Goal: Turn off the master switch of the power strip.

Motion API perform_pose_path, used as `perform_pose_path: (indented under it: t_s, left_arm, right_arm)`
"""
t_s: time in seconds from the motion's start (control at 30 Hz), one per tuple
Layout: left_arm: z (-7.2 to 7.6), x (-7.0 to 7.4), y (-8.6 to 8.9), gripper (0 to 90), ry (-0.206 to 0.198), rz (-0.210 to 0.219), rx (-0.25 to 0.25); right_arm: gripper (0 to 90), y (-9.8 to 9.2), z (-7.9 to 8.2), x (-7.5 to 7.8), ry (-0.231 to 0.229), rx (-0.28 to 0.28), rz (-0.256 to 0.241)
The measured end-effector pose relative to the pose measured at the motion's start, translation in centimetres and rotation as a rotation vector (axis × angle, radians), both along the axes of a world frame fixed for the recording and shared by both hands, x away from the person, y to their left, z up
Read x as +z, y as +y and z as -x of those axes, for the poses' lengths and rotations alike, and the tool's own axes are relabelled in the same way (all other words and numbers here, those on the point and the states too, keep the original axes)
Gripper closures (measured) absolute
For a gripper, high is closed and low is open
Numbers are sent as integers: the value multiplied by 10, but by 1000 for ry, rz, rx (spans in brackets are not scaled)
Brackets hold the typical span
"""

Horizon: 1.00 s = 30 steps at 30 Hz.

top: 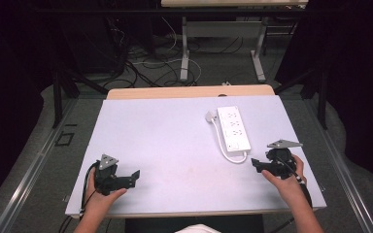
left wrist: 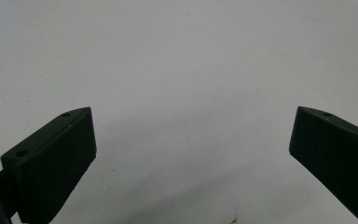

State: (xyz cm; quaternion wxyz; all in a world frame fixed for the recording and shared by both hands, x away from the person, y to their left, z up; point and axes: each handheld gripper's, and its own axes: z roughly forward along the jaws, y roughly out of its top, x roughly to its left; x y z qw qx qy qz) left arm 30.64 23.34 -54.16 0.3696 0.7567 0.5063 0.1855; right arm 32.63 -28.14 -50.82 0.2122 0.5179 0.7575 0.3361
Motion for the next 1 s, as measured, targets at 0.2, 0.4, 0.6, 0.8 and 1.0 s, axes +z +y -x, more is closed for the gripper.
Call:
perform_pose_path:
  t_s: [0.2, 0.4, 0.6, 0.8, 1.0]
  left_arm:
    - [0, -1, 0, 7, -5, -1, 6]
    - [1, 0, 0, 8, -7, 1, 12]
    - [1, 0, 1, 10, -2, 2, 16]
    - [1, 0, 1, 12, 0, 0, 17]
    - [2, -1, 1, 12, 0, 1, 17]
  right_arm:
    - [361, 3, -5, 5, -8, 13, 8]
    - [361, 7, -10, 9, 1, 16, 4]
    - [419, 9, -18, 16, 17, 28, -22]
    - [484, 13, -23, 20, 25, 49, -6]
    - [539, 19, -29, 25, 41, 77, 27]
